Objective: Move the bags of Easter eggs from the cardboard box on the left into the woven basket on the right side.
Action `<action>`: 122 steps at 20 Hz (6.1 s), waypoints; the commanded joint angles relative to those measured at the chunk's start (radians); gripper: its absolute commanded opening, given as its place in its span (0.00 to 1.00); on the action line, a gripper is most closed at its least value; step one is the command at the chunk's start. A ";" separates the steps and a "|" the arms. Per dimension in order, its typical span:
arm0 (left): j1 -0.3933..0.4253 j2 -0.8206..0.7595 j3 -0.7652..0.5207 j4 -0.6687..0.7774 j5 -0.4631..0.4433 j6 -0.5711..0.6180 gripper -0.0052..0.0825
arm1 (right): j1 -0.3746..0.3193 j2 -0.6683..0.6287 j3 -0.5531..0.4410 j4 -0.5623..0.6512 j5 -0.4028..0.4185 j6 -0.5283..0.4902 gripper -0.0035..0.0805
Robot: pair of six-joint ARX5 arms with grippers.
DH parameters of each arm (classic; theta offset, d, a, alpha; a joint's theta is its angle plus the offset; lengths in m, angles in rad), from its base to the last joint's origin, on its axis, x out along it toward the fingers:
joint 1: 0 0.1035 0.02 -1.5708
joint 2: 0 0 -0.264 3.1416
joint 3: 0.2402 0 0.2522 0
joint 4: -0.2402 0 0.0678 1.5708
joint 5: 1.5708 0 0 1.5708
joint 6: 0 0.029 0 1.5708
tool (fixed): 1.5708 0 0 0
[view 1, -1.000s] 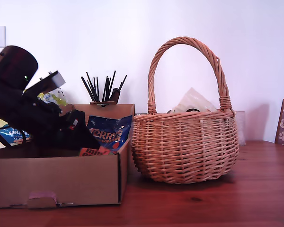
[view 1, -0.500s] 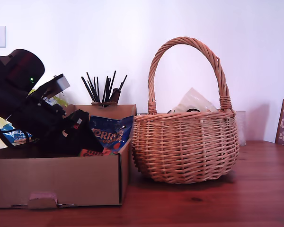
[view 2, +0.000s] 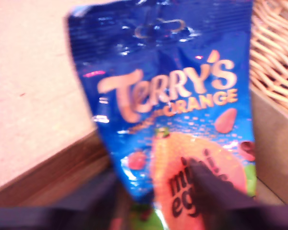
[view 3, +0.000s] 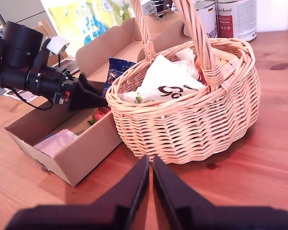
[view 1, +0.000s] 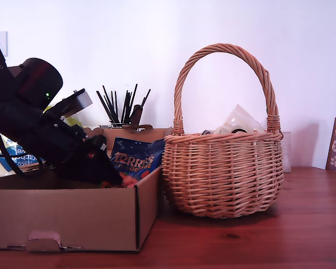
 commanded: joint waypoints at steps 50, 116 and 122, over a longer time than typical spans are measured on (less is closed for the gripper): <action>-0.311 0.019 0.117 0.146 -0.155 -0.272 0.04 | 0.000 0.005 0.003 0.011 0.000 0.013 0.03; 0.127 -1.354 -0.494 -0.316 -0.227 -0.198 0.03 | -0.002 0.005 0.003 0.098 0.237 0.026 0.03; 0.126 -1.468 -0.494 -0.420 -0.216 -0.231 0.03 | -0.002 0.005 0.003 0.031 0.237 0.026 0.03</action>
